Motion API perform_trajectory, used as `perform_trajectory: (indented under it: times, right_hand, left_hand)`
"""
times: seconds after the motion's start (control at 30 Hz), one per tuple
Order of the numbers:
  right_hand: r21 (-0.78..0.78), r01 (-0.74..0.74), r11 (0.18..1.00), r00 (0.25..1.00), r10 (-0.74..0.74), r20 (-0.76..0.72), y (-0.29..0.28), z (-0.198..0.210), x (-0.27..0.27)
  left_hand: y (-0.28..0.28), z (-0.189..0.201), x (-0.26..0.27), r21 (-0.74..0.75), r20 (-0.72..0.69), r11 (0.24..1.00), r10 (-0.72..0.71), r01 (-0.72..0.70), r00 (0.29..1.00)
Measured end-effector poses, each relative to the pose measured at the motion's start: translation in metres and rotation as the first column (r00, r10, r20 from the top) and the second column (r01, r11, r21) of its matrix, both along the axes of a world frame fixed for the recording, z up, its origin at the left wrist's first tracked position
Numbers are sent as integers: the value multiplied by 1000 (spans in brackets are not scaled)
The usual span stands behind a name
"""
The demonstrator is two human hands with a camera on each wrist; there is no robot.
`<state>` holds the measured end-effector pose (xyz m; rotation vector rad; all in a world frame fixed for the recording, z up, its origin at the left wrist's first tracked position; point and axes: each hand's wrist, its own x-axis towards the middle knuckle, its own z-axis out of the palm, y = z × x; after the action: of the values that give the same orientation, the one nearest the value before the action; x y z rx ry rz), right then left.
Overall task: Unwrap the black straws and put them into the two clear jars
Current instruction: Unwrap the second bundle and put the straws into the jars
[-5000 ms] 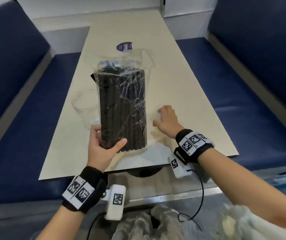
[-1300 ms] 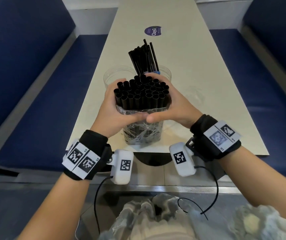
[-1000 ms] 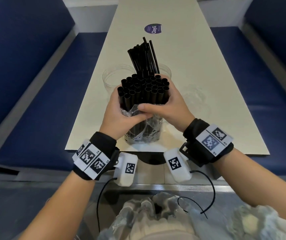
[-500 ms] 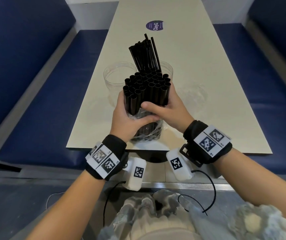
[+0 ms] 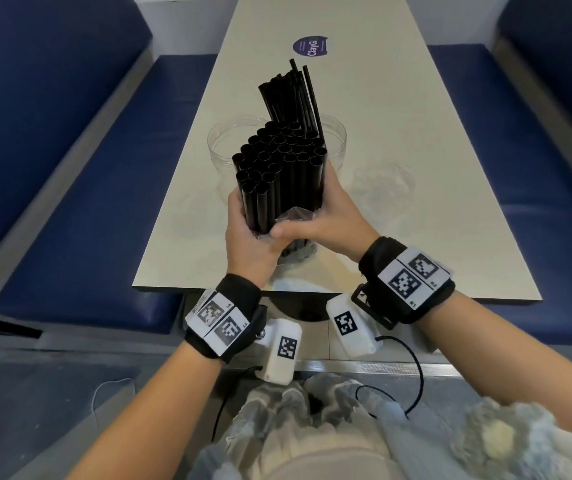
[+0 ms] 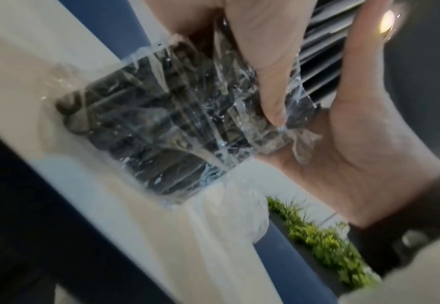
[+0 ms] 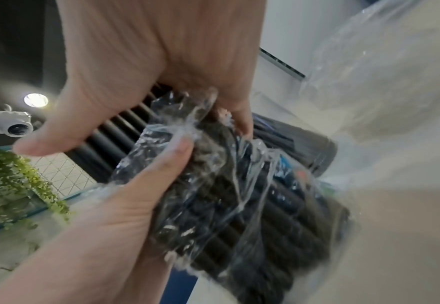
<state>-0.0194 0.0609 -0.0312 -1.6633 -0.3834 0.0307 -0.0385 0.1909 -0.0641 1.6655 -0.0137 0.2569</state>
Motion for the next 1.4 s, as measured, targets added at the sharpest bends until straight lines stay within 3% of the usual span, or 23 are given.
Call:
perform_trajectory:
  times: [0.1, 0.27, 0.33, 0.47, 0.6, 0.9, 1.1, 1.3, 1.4]
  right_hand:
    - [-49, 110, 993, 994, -109, 9, 5, -3, -3]
    - [-60, 120, 991, 992, -121, -20, -4, -6, 1]
    - [-62, 91, 994, 995, -94, -44, -6, -8, 3]
    - [-65, 70, 995, 995, -74, -64, -7, -9, 4]
    - [-79, 65, 995, 996, -70, -58, -2, -10, 2]
    - [-43, 120, 992, 991, -123, -58, 4, -18, 4]
    - [-96, 95, 991, 994, -99, -44, 2, -28, 6]
    - [-88, 115, 990, 993, -114, 15, 3, -23, 10]
    - [-95, 100, 990, 995, -102, -14, 5, -29, 9]
  left_hand:
    - [-3, -3, -4, 25, -38, 997, -71, 72, 997]
    - [31, 2, 7, 91, -149, 892, -427, 443, 892]
    - [41, 6, 16, 75, -166, 907, -399, 415, 902]
    - [34, 8, 25, 181, -84, 917, -346, 355, 935]
    - [24, 0, 29, 232, -158, 885, -375, 403, 914]
    - [12, -13, 25, 92, -158, 957, -259, 276, 953]
    - [17, -29, 26, 150, -202, 945, -257, 290, 945]
    - [18, -19, 27, 128, -111, 962, -226, 240, 968]
    - [18, -27, 24, 133, -134, 970, -187, 205, 973]
